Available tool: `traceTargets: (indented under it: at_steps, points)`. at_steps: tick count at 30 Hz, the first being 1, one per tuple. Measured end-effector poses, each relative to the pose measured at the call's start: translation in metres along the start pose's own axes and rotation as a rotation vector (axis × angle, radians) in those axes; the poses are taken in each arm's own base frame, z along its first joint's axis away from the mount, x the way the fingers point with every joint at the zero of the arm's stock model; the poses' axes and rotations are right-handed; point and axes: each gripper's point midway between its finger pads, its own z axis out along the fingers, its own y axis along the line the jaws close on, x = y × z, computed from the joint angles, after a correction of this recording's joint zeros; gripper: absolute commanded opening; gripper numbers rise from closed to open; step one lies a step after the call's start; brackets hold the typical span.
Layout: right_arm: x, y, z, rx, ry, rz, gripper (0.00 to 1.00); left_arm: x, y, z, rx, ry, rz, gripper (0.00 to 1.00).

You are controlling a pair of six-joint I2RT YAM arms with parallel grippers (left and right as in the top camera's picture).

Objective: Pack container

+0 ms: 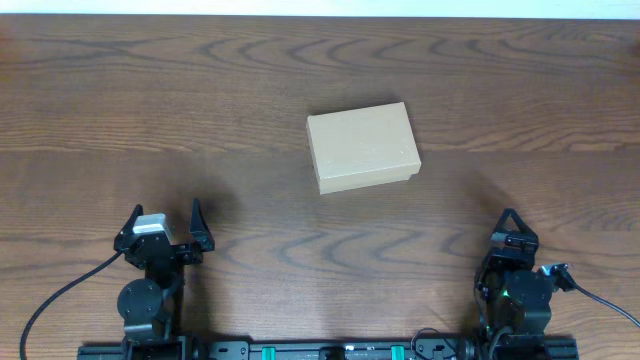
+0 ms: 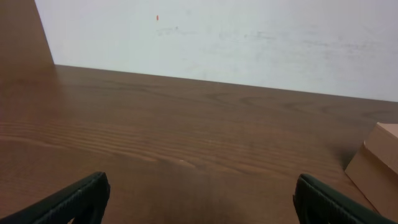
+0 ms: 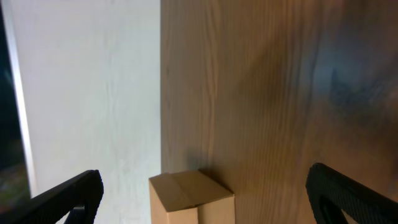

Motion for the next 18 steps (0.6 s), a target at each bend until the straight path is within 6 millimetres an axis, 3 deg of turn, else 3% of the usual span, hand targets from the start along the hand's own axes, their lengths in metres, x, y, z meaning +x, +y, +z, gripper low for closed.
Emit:
traceTargets:
  at_steps: [12,15,18]
  points:
    - [0.001,-0.003,0.004,-0.002,-0.007,-0.032,0.99,0.0,0.0,0.0,0.0,0.0,0.0,0.95]
    - [-0.003,0.007,0.004,-0.045,-0.027,-0.023,0.99,0.0,0.0,0.0,0.0,0.0,0.0,0.95]
    - [-0.007,0.031,0.002,-0.143,-0.05,-0.007,0.99,0.0,0.0,0.0,0.0,0.0,0.0,0.95]
